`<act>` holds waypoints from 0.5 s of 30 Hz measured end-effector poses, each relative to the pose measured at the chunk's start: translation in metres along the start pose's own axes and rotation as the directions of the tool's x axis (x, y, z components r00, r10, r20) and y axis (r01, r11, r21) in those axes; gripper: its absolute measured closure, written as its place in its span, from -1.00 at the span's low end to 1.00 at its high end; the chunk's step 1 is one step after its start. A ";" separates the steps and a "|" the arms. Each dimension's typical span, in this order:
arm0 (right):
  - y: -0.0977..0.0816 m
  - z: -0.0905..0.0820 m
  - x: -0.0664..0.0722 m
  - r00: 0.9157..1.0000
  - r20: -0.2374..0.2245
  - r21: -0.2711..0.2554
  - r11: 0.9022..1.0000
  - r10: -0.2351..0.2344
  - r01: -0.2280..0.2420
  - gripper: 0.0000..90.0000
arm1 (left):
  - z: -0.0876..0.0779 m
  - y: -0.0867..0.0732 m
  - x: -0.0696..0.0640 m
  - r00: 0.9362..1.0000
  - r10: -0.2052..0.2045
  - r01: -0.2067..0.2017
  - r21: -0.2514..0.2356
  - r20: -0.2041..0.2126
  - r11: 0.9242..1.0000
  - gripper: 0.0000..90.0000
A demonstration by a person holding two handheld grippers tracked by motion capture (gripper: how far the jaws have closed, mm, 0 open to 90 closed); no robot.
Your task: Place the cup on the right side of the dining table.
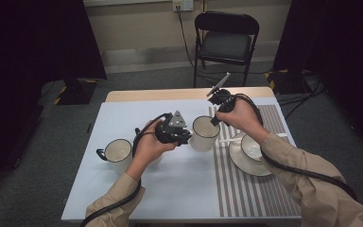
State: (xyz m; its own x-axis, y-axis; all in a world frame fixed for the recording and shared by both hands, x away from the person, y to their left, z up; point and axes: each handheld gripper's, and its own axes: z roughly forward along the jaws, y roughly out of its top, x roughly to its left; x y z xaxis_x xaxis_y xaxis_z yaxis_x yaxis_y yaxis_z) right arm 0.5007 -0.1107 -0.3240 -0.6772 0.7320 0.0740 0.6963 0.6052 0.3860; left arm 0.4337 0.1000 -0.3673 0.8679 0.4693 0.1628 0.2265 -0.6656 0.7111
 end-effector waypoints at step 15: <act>0.006 0.002 -0.010 1.000 0.005 -0.004 1.000 0.015 -0.015 0.89 | 0.008 0.004 0.009 1.000 0.005 -0.005 0.007 -0.015 1.000 0.71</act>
State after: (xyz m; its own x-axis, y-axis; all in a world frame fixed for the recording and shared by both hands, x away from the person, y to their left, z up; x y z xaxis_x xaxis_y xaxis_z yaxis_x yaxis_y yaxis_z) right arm 0.5120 -0.1143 -0.3243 -0.6656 0.7425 0.0755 0.7054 0.5928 0.3885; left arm 0.4459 0.0965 -0.3686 0.8624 0.4744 0.1765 0.2251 -0.6717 0.7058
